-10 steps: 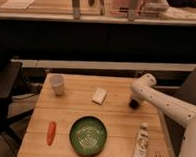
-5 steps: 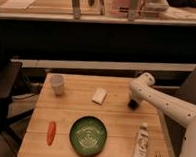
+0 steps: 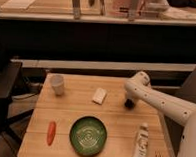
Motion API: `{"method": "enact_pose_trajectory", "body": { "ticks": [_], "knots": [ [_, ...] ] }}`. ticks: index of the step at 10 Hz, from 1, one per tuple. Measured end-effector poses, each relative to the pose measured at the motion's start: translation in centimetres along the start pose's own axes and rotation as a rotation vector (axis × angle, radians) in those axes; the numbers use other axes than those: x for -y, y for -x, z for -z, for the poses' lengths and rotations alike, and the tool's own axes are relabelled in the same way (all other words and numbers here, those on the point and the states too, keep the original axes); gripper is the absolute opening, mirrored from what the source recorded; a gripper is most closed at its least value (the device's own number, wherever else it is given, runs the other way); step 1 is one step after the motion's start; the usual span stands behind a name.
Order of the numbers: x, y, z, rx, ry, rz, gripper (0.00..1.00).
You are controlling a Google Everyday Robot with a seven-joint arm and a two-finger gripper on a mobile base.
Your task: Place the eraser on the white sponge
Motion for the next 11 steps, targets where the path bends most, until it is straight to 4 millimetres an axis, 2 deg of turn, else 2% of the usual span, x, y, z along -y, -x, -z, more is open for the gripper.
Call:
{"method": "enact_pose_trajectory", "body": {
  "ticks": [8, 11],
  "knots": [
    [1.7, 1.7, 1.1, 0.009, -0.009, 0.036, 0.03],
    [3.0, 2.7, 1.5, 0.015, -0.012, 0.058, 0.03]
  ]
}}
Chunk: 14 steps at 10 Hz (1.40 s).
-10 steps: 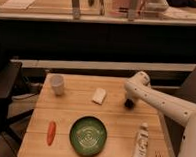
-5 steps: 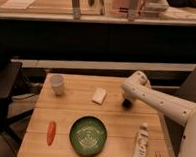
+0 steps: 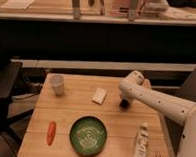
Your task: Place the eraser on the white sponge
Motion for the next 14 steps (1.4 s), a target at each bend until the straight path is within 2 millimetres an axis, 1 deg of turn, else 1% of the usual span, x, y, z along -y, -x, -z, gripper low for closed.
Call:
{"method": "enact_pose_trajectory", "body": {
  "ticks": [3, 6, 9, 10, 11, 14],
  "knots": [
    [0.5, 0.3, 0.2, 0.001, -0.004, 0.009, 0.03],
    [2.0, 1.0, 0.5, 0.004, -0.011, 0.032, 0.03],
    [2.5, 1.1, 0.7, 0.004, -0.015, 0.044, 0.03],
    [3.1, 1.4, 0.8, 0.006, -0.019, 0.052, 0.03],
    [4.1, 1.8, 1.0, 0.006, -0.025, 0.067, 0.03],
    [4.7, 2.0, 1.2, 0.007, -0.030, 0.078, 0.03]
  ]
}}
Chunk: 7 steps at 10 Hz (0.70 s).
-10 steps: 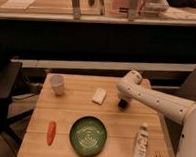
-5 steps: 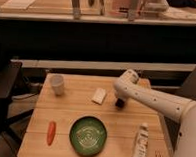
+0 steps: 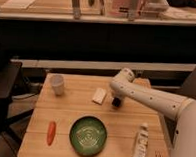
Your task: Place the eraser on the white sponge
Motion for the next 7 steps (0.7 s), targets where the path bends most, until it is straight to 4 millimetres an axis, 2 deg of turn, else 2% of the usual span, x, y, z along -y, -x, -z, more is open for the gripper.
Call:
{"method": "enact_pose_trajectory", "body": {
  "ticks": [3, 7],
  "knots": [
    [1.4, -0.2, 0.1, -0.002, -0.013, 0.010, 0.03],
    [2.3, -0.4, 0.2, -0.003, -0.026, 0.020, 0.03]
  ]
}}
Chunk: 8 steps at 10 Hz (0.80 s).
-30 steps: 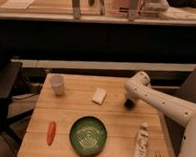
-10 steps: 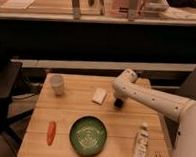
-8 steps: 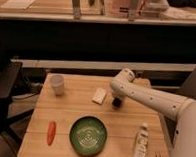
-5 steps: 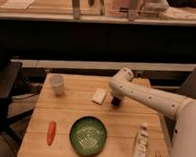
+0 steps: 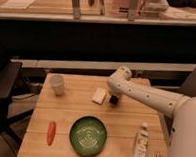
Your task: Place the eraser on the white sponge
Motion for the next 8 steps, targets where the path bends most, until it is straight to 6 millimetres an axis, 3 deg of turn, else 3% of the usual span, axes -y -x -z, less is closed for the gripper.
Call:
{"method": "enact_pose_trajectory", "body": {
  "ticks": [8],
  "knots": [
    [1.7, 0.0, -0.2, 0.000, -0.024, 0.030, 0.03]
  ]
}}
